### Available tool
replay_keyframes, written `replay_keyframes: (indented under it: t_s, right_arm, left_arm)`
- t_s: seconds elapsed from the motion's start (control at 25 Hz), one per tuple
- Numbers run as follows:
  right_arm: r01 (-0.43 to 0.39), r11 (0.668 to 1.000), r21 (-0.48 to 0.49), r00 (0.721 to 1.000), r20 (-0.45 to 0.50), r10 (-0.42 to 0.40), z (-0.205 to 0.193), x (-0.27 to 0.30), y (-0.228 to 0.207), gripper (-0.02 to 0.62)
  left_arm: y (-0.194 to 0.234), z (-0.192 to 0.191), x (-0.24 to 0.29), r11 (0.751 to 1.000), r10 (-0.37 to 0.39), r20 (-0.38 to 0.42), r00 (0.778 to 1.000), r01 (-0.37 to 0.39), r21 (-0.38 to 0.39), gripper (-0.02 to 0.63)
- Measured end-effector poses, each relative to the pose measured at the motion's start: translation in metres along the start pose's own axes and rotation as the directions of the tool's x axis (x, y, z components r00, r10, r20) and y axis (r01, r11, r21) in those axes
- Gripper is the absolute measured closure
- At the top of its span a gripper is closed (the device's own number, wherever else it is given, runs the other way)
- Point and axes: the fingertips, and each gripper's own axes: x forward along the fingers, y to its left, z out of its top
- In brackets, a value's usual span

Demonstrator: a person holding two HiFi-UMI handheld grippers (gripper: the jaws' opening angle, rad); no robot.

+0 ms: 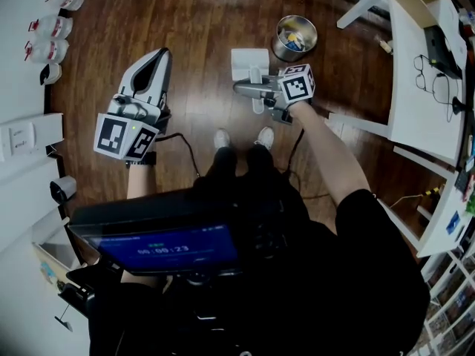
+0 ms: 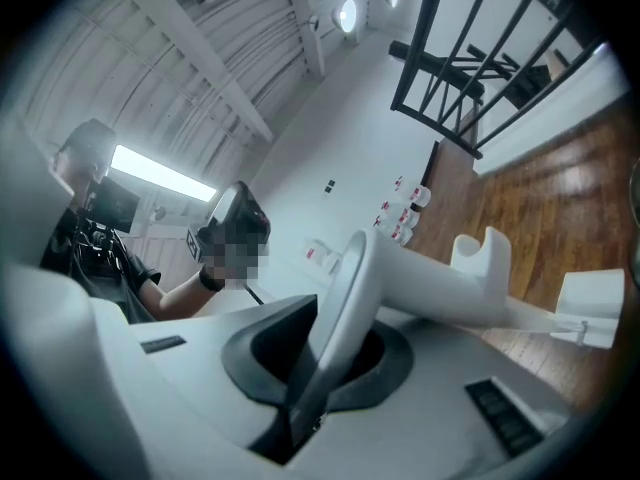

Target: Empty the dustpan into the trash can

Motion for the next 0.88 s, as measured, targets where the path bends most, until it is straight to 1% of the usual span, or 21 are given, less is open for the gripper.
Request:
replay_keyframes:
  t_s: [0.16,0.28,0.36,0.52,0.64,0.68,0.72,0.76,0.84,0.88]
  right_arm:
    - [0.011,1.0,0.014,0.997,0.071,-0.012,0.012,-0.008,-0.02,0.571]
    - [0.032,0.998,0.047,0.995,0.093,-0.036,0.016,-0.013,-0.037,0.572]
    - [0.027,0.998,0.063,0.996,0.084,-0.033,0.014,-0.015,-0.045,0.575]
    - [0.006,0.998,0.066,0.997,0.071,-0.011,0.01,-0.014,-0.047,0.574]
    - [0.016,0.997,0.07,0.999,0.044,-0.019,0.004,-0.009,-0.049,0.563]
    - [0.021,0.997,0.071,0.999,0.03,-0.023,0.001,-0.007,-0.049,0.557]
    - [0.023,0.997,0.072,1.0,0.014,-0.024,0.0,-0.005,-0.046,0.521]
    - [0.023,0.997,0.075,1.0,-0.005,-0.022,-0.002,-0.002,-0.043,0.511]
    - [0.02,0.996,0.086,0.999,-0.046,-0.016,-0.009,0.001,-0.039,0.511]
    - [0.018,0.995,0.1,0.998,-0.064,-0.011,-0.013,0.002,-0.038,0.496]
  left_arm:
    - [-0.001,-0.007,0.002,1.0,0.001,-0.02,1.0,-0.001,-0.01,0.604]
    - [-0.002,-0.011,0.002,1.0,-0.001,-0.03,1.0,0.001,-0.013,0.604]
    - [-0.002,-0.013,0.004,1.0,-0.003,-0.034,0.999,0.003,-0.017,0.604]
    - [-0.003,-0.017,0.007,1.0,-0.002,-0.033,0.999,0.001,-0.031,0.604]
    - [-0.005,-0.019,0.01,0.999,-0.006,-0.032,0.999,0.004,-0.043,0.604]
    - [-0.006,-0.019,0.011,0.999,-0.01,-0.033,0.999,0.009,-0.045,0.604]
    - [-0.007,-0.02,0.012,0.999,-0.016,-0.032,0.999,0.015,-0.047,0.604]
    - [-0.007,-0.019,0.012,0.998,-0.022,-0.028,0.999,0.021,-0.052,0.604]
    - [-0.008,-0.017,0.012,0.998,-0.031,-0.014,0.999,0.03,-0.063,0.604]
    - [-0.009,-0.017,0.012,0.997,-0.033,-0.009,0.999,0.032,-0.067,0.604]
